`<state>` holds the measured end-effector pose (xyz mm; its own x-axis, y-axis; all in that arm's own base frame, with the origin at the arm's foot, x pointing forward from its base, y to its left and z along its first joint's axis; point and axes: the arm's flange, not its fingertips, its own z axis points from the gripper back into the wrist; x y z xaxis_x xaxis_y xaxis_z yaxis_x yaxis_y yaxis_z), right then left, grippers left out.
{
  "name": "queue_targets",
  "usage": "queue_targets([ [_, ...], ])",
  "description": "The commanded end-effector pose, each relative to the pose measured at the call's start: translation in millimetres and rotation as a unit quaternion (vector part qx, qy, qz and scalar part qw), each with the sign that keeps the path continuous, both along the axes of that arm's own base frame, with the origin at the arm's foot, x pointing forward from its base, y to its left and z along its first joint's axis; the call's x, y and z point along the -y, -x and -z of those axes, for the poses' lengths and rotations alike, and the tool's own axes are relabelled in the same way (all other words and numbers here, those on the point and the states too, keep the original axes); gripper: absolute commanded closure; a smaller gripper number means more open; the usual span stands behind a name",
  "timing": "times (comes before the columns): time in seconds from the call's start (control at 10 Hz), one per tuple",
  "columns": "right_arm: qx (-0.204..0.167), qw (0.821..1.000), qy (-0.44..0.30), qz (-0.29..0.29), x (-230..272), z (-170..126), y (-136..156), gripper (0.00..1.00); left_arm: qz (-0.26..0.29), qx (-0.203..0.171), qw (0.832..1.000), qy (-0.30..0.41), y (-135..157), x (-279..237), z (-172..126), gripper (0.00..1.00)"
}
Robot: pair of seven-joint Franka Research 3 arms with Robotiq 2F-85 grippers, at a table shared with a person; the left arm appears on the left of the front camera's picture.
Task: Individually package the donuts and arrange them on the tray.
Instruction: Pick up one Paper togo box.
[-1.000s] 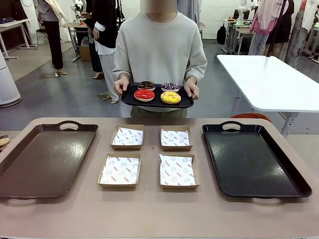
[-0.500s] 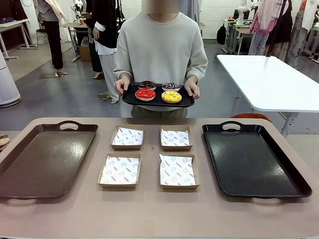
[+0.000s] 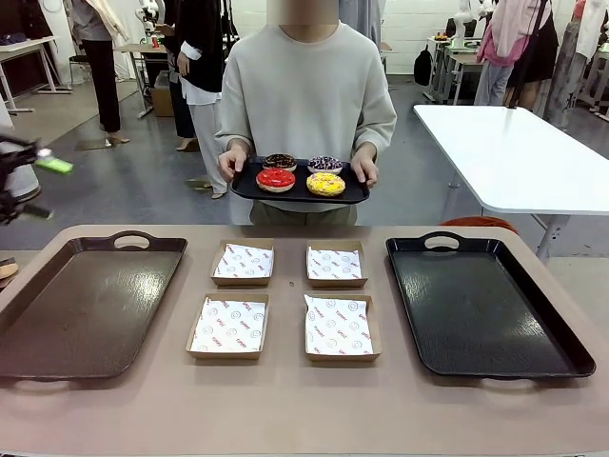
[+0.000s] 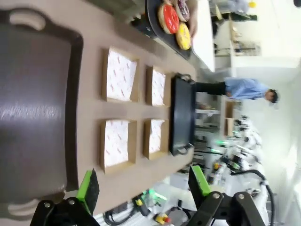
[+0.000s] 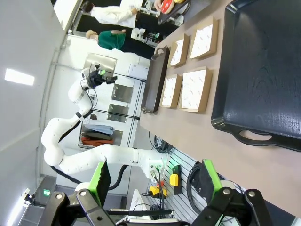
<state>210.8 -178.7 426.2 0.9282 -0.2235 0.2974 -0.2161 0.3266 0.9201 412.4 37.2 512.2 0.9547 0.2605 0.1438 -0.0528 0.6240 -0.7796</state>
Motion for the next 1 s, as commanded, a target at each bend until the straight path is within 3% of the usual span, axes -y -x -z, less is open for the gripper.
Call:
queue_targets([
  [0.0,0.009,1.000,-0.001,-0.004,0,1,1,0.00,-0.017,-0.031,0.995,-0.096,-43,37,4,0.00],
  [0.2,0.009,1.000,-0.001,-0.004,0,1,1,0.00,-0.037,-0.027,0.979,-0.198,-88,88,8,0.00],
  [0.5,0.009,1.000,-0.001,-0.004,0,1,1,0.00,-0.060,-0.038,0.953,-0.294,-140,133,33,0.00],
  [0.9,0.009,1.000,-0.001,-0.004,0,1,1,0.00,-0.034,-0.058,0.927,-0.368,-178,173,76,0.00],
])
